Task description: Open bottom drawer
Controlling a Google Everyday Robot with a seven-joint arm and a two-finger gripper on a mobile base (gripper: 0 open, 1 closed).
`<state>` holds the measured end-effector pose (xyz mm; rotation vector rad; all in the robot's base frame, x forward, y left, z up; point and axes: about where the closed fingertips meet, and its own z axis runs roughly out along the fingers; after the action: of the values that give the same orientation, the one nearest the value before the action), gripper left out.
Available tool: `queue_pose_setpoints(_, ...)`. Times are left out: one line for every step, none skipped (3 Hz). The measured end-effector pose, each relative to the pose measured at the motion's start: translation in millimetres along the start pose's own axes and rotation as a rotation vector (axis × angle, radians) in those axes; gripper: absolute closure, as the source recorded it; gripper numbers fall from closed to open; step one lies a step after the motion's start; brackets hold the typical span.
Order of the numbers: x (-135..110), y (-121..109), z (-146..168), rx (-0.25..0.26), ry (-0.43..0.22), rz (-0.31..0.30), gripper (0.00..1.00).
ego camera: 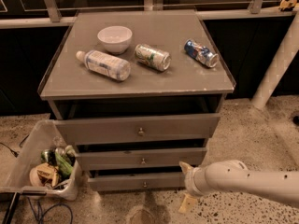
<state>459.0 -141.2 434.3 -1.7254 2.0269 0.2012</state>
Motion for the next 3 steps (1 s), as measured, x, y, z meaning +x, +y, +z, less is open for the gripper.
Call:
queue_pose_setpoints(13, -4, 30, 0.023, -0.099, 0.017, 0.0)
queue_pose_setpoints(38, -4, 59, 0.051, -0.161, 0.022, 0.0)
queue_pose_setpoints(57, -2, 91, 0.052, -0.185, 0.02, 0.0)
